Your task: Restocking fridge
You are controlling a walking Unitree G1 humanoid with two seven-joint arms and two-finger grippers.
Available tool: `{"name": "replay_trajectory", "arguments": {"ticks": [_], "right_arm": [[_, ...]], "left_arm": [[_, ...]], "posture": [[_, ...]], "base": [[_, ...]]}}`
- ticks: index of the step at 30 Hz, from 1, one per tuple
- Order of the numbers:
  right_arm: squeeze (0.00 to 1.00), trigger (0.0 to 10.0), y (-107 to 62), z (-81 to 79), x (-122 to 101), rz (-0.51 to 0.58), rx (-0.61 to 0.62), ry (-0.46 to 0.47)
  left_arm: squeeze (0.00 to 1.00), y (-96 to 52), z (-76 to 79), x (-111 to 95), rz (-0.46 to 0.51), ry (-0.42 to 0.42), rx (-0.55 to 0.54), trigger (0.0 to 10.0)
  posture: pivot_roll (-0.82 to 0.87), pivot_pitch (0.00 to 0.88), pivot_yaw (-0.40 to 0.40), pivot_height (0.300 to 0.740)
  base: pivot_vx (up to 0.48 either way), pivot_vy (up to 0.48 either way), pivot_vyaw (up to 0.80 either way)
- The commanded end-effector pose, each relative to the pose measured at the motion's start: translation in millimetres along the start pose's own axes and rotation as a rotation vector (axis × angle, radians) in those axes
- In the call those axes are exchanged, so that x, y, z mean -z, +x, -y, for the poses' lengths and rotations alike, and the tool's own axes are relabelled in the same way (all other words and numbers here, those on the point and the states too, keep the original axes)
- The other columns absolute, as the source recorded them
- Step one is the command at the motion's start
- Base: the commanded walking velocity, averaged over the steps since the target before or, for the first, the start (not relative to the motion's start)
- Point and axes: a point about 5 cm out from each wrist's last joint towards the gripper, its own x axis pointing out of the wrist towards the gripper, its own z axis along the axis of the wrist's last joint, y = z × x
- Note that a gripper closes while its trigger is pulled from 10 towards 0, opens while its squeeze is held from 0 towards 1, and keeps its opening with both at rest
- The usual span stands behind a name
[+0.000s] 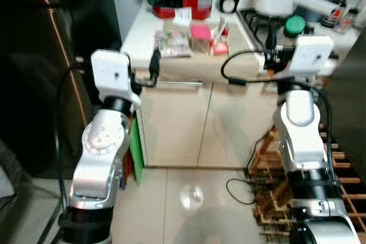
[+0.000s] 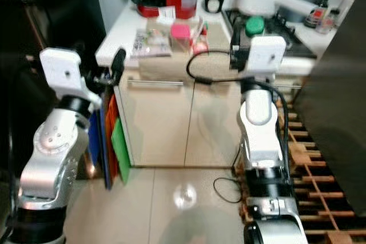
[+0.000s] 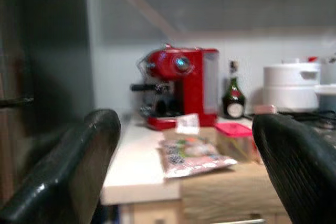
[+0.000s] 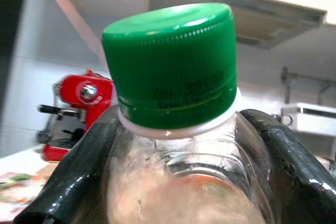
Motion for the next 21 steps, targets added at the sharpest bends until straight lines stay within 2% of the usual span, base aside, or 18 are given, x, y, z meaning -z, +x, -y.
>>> {"name": "replay_trajectory", "arguments": {"ticks": [1,14,16,19,20,21], "right_arm": [[0.0,10.0,2.9,1.5,-7,0.026,-0.002,-0.005],[0.0,10.0,-2.4,-3.4,1,-0.02,-0.052,0.001],[0.0,10.0,-6.2,-5.5,6,-0.049,-0.081,0.006],[0.0,10.0,-13.8,-9.8,22,-0.153,-0.137,-0.003],[0.0,10.0,-13.8,-9.8,22,-0.153,-0.137,-0.003],[0.0,10.0,-23.6,-9.1,33,-0.198,-0.179,0.0]], "left_arm": [[0.0,-0.1,3.9,-2,0.007,-0.01,0.004,10.0],[0.0,-2.7,6.9,0,-0.001,-0.016,0.001,10.0],[0.0,-3.4,8.9,2,-0.005,-0.021,0.005,10.0],[0.0,-5.0,9.4,3,-0.011,-0.035,0.008,10.0],[0.0,-5.0,9.4,3,-0.011,-0.035,0.008,10.0],[0.0,-7.1,9.8,10,-0.05,-0.054,0.025,10.0]], "posture": [[-0.07,0.0,-0.002,0.74],[-0.08,0.0,-0.01,0.74],[-0.08,0.0,-0.013,0.74],[-0.08,0.0,-0.017,0.74],[-0.08,0.0,-0.017,0.74],[-0.07,0.0,-0.022,0.74]], "base": [[-0.285,0.0,0.0],[-0.29,0.0,0.0],[-0.124,0.0,0.0],[0.0,0.0,0.0],[0.0,0.0,0.0],[0.0,0.0,-0.5]]}}
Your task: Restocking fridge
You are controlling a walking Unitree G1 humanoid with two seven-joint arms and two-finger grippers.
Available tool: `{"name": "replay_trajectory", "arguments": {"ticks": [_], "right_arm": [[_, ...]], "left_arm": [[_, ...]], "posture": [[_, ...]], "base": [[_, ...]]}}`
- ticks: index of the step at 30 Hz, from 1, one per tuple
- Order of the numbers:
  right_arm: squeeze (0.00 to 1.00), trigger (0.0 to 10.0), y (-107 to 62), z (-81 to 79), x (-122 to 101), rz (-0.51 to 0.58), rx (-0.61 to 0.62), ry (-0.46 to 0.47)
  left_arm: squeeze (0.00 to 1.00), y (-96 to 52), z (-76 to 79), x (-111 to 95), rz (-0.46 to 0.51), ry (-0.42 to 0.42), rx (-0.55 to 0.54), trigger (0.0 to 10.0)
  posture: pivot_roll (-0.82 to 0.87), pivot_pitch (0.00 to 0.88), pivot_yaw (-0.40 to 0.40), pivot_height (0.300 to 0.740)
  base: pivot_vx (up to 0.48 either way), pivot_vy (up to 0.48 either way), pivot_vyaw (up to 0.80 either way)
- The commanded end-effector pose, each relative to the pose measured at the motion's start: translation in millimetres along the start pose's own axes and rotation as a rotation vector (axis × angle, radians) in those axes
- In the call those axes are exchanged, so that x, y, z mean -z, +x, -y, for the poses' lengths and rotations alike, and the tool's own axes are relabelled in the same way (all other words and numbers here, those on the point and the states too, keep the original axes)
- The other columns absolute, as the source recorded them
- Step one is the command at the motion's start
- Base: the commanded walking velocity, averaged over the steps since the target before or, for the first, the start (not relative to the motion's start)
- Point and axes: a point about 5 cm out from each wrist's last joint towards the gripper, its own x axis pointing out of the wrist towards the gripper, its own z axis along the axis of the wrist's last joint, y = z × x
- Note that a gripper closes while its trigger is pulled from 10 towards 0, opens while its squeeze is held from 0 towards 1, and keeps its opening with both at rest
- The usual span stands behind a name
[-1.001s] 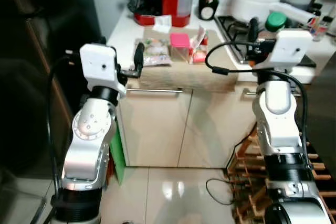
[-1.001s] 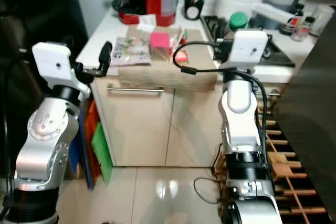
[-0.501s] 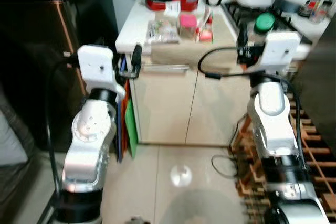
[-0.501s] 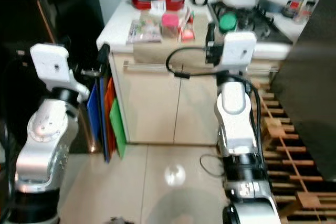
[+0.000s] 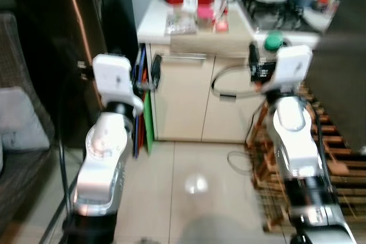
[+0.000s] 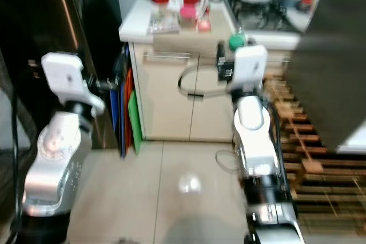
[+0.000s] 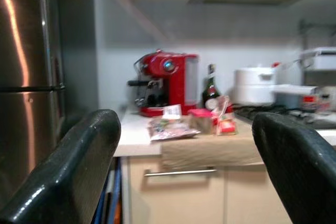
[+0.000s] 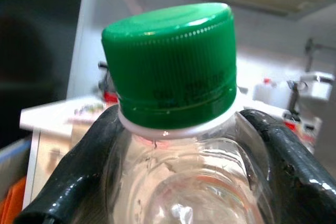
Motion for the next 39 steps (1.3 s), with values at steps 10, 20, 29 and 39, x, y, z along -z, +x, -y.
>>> {"name": "replay_trajectory", "arguments": {"ticks": [10,20,29,39], "right_arm": [[0.0,10.0,-44.1,38.1,67,-0.335,0.15,0.016],[0.0,10.0,-80.1,58.1,83,-0.397,0.241,-0.014],[0.0,10.0,-66.0,53.1,72,-0.307,0.263,0.076],[0.0,10.0,-70.5,49.7,70,-0.282,0.243,0.132]], "left_arm": [[0.0,-32.2,-15.3,65,-0.333,-0.171,0.095,10.0],[0.0,-44.6,-1.5,57,-0.278,-0.221,0.179,10.0],[0.0,-40.6,6.3,61,-0.283,-0.267,0.223,10.0],[0.0,-44.0,-5.1,81,-0.347,-0.26,0.175,10.0]], "posture": [[-0.1,0.0,-0.035,0.74],[-0.07,0.0,-0.064,0.74],[-0.09,0.0,-0.024,0.74],[-0.11,0.0,-0.002,0.74]], "base": [[0.0,0.0,-0.55],[0.025,-0.065,-0.63],[0.267,-0.396,-0.64],[0.304,-0.366,-0.62]]}}
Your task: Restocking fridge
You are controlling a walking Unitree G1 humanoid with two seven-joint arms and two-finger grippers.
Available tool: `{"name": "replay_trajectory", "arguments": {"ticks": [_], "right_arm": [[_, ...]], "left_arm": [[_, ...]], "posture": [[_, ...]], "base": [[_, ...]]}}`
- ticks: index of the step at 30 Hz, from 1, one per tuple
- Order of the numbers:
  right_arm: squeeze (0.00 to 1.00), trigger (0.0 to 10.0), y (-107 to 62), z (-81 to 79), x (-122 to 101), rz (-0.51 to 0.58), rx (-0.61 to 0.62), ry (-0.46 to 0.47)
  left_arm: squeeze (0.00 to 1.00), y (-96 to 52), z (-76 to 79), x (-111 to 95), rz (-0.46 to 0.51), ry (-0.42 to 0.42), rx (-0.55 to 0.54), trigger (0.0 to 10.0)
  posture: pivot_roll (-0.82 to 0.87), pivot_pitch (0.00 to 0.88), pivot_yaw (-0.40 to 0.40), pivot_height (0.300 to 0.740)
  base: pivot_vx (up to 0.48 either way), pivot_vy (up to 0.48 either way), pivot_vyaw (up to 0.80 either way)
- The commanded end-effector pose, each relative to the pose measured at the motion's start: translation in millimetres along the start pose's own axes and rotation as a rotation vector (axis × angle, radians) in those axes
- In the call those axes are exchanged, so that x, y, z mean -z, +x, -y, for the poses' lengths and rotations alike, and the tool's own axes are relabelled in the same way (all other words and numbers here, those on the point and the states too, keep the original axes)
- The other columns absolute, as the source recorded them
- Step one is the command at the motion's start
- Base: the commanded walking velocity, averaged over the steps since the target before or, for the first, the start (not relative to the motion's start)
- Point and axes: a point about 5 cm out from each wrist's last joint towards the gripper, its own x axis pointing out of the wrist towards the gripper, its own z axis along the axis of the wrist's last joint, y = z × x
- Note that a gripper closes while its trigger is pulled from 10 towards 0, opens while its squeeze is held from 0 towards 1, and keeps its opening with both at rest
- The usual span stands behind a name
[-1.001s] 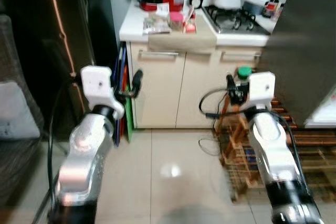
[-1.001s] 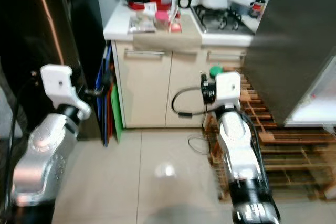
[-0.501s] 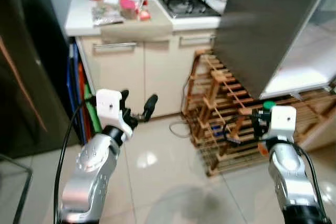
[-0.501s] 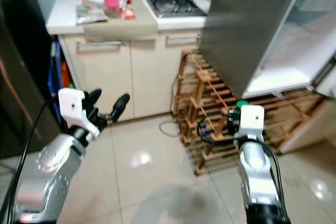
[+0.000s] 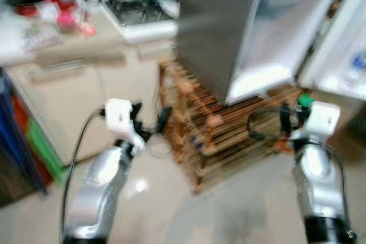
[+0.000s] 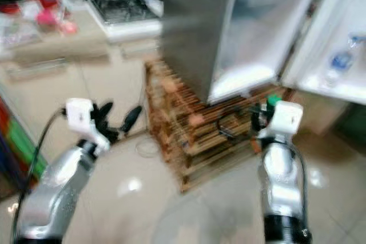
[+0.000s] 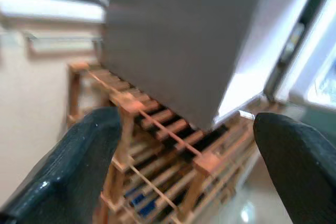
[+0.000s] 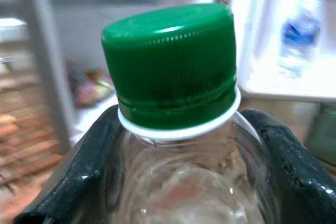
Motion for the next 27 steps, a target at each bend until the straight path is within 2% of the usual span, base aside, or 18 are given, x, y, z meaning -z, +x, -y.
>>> {"name": "replay_trajectory", "arguments": {"ticks": [1,7,11,12,13,16,20,23,27], "right_arm": [[0.0,10.0,2.2,3.5,-12,0.058,-0.005,-0.026],[0.0,10.0,2.7,4.1,-10,0.043,-0.023,-0.052],[0.0,10.0,3.1,2.1,-10,0.054,-0.036,-0.065],[0.0,10.0,4.5,-1.7,-12,0.052,-0.047,-0.069],[0.0,10.0,4.7,-4.3,-13,0.063,-0.061,-0.068],[0.0,10.0,4.8,-9.1,-17,0.083,-0.081,-0.069],[0.0,10.0,3.8,-6.7,-13,0.062,-0.059,-0.065],[0.0,10.0,3.5,-4.9,-13,0.063,-0.058,-0.066],[0.0,10.0,4.3,-8.7,-13,0.065,-0.079,-0.067]], "left_arm": [[0.0,6.7,10.6,-7,0.033,0.013,0.036,10.0],[0.0,11.2,12.7,-9,0.048,0.056,0.009,10.0],[0.0,13.3,16.6,-11,0.072,0.042,0.018,10.0],[0.0,13.6,16.8,-10,0.071,0.027,0.02,10.0],[0.0,13.4,17.0,-9,0.068,0.018,0.023,10.0],[0.0,16.6,20.7,-7,0.056,0.01,0.042,10.0],[0.0,19.4,22.7,-8,0.057,0.019,0.05,10.0],[0.0,20.2,24.3,-9,0.064,0.032,0.057,10.0],[0.0,20.0,27.3,-11,0.088,0.049,0.063,10.0]], "posture": [[-0.12,0.0,-0.002,0.74],[-0.15,0.0,0.006,0.74],[-0.23,0.0,0.033,0.74],[-0.24,0.0,0.087,0.74],[-0.26,0.0,0.098,0.74],[-0.25,0.0,0.097,0.74],[-0.25,0.0,0.094,0.74],[-0.23,0.0,0.071,0.74],[-0.21,0.0,0.053,0.74]], "base": [[0.0,0.0,-0.61],[0.0,0.0,-0.62],[0.0,0.0,0.0],[0.0,0.0,0.0],[0.0,0.0,0.0],[0.0,0.0,-0.4],[0.0,0.0,-0.72],[0.0,0.0,0.0],[0.388,0.0,0.0]]}}
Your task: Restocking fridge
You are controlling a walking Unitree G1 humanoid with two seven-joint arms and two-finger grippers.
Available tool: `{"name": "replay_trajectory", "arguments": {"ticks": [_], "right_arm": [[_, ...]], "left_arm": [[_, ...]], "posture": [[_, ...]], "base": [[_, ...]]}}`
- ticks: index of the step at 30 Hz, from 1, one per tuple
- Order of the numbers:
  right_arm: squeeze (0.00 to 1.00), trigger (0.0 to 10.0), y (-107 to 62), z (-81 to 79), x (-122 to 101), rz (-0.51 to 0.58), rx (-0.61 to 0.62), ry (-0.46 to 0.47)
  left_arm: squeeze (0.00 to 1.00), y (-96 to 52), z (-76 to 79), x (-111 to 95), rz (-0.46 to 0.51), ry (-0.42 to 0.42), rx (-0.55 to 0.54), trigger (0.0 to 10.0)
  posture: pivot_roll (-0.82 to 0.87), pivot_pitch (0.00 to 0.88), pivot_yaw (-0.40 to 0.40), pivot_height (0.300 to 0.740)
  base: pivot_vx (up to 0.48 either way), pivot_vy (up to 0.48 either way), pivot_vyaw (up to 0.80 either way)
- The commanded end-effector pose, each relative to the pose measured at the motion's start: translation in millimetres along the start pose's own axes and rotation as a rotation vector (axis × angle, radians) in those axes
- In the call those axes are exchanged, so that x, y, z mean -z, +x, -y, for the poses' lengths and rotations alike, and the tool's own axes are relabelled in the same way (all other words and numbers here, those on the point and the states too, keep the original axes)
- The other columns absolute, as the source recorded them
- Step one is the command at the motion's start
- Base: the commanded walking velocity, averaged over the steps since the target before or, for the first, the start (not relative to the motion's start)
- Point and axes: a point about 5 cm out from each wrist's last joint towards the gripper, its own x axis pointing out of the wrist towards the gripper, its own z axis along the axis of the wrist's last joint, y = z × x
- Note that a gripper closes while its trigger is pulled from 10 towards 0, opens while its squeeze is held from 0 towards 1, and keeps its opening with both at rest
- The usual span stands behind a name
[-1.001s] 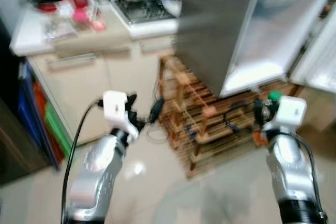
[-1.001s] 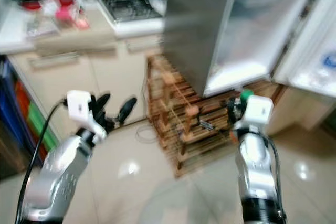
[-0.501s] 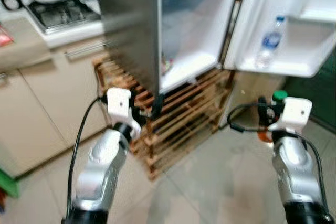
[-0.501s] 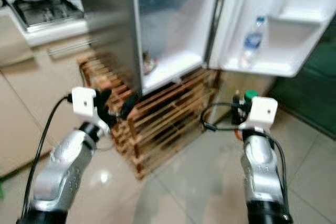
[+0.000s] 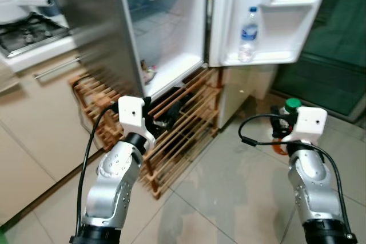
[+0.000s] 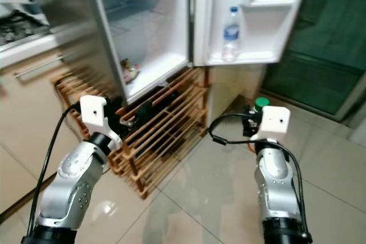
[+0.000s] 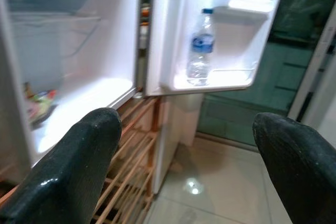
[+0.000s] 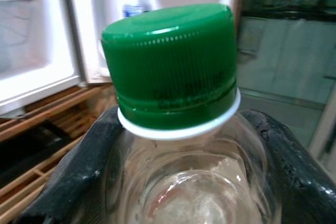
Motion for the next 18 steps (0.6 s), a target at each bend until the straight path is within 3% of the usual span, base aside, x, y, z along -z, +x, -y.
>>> {"name": "replay_trajectory", "arguments": {"ticks": [1,18], "right_arm": [[0.0,10.0,5.5,-10.7,-12.4,0.056,-0.045,-0.002],[0.0,10.0,14.3,-16.3,-13.6,0.052,-0.068,-0.006]], "left_arm": [[0.0,0.5,-0.3,-2.4,0.012,0.017,-0.005,10.0],[0.0,1.7,-2.1,-5.0,0.034,0.004,-0.035,10.0]], "posture": [[-0.2,0.0,0.045,0.74],[-0.17,0.0,0.019,0.74]], "base": [[0.48,0.0,0.0],[0.48,0.0,0.0]]}}
